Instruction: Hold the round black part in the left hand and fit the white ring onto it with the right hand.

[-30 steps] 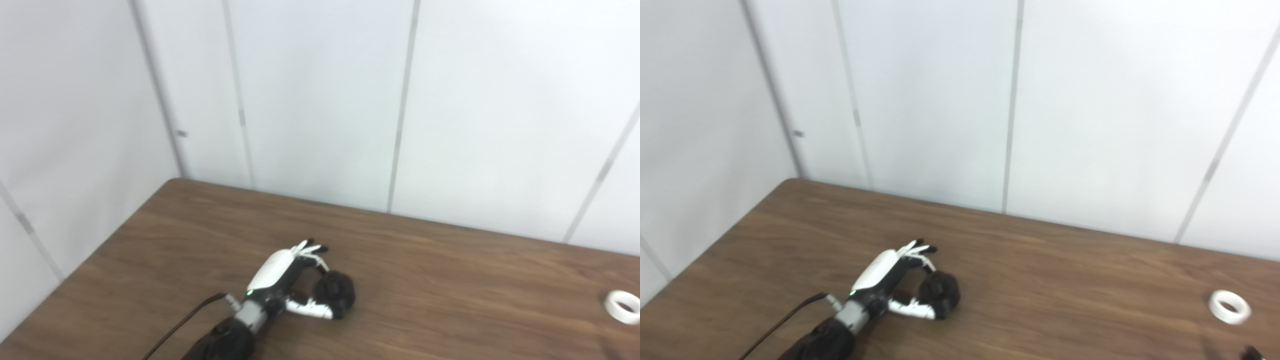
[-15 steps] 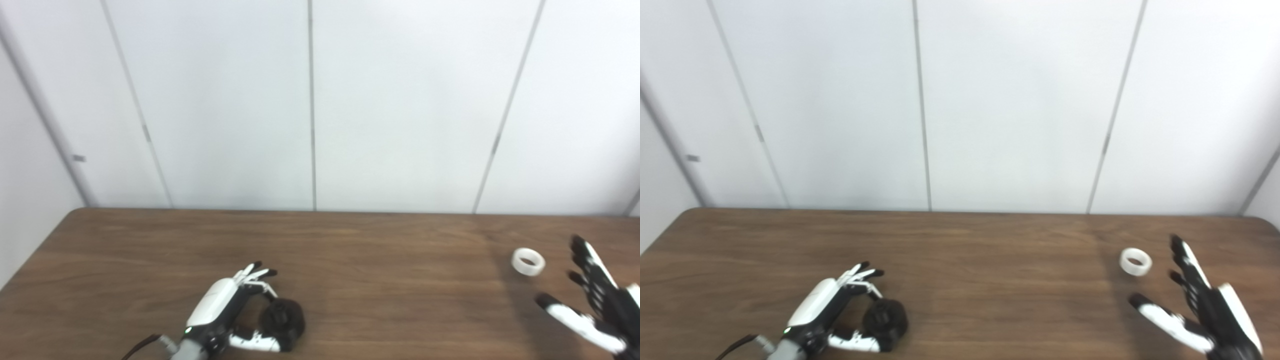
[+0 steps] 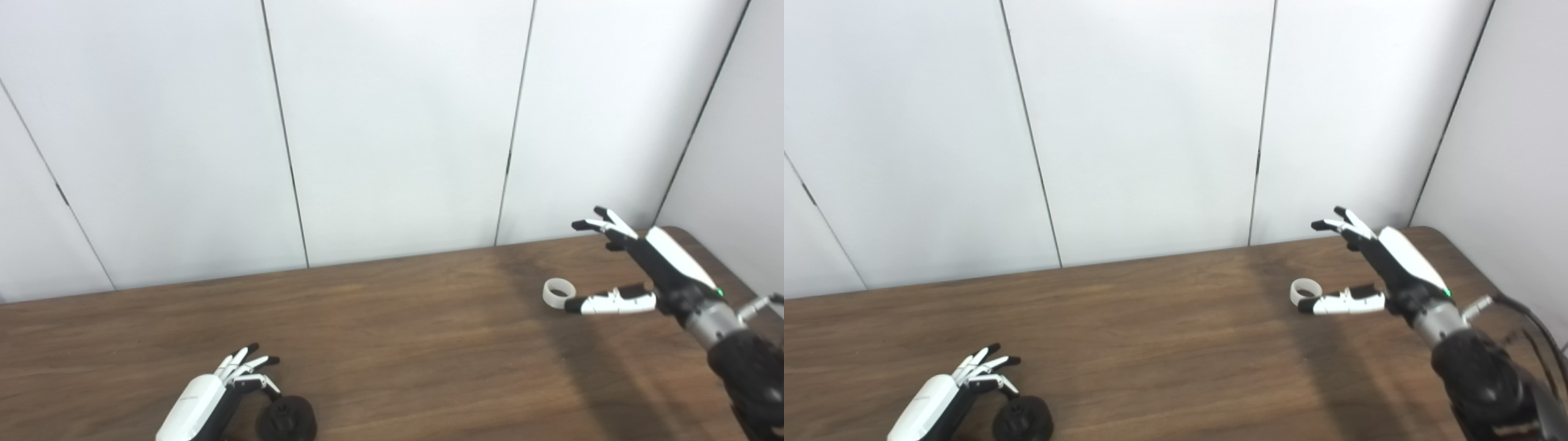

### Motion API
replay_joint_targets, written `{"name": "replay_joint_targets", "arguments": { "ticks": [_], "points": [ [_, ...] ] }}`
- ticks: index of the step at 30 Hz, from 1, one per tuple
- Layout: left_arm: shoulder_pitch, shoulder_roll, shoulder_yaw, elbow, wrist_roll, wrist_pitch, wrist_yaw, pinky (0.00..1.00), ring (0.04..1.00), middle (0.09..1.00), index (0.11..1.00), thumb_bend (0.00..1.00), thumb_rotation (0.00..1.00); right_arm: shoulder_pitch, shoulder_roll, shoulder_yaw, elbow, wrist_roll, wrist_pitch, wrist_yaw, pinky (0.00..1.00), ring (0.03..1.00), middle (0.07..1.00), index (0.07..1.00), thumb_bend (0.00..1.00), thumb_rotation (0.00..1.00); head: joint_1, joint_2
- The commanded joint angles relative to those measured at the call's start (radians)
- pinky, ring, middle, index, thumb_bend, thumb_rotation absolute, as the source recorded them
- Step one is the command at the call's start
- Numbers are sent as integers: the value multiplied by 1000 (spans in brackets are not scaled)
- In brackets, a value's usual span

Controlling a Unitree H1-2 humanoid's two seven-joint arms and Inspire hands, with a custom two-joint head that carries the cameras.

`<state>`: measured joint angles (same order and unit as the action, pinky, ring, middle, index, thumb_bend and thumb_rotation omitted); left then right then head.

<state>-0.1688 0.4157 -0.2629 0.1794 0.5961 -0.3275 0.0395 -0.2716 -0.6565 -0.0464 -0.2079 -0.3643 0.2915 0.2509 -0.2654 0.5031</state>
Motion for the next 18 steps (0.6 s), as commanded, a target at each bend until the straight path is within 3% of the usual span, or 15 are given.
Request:
{"name": "replay_joint_targets", "arguments": {
  "ticks": [1, 7, 12, 18],
  "points": [
    [13, 10, -27, -3, 37, -14, -21, 1000, 982, 859, 480, 520, 42, -66, -54, 16, 3, -36, 35, 36, 799, 983, 1000, 821, 1000, 340, 0, 1],
    [20, 9, -31, -1, 46, -21, -9, 1000, 973, 852, 480, 520, 41, -142, -86, 68, 92, -67, 71, 100, 858, 1000, 1000, 816, 990, 269, 2, 0],
    [26, 10, -31, -3, 46, -24, -6, 1000, 975, 852, 480, 520, 41, -187, -105, 122, 152, -121, 66, 118, 837, 1000, 1000, 805, 974, 266, 2, 1],
    [34, 10, -32, -12, 42, -21, -10, 1000, 976, 852, 479, 520, 41, -232, -114, 186, 231, -188, 52, 121, 992, 1000, 1000, 800, 993, 266, 6, 2]
  ]
}}
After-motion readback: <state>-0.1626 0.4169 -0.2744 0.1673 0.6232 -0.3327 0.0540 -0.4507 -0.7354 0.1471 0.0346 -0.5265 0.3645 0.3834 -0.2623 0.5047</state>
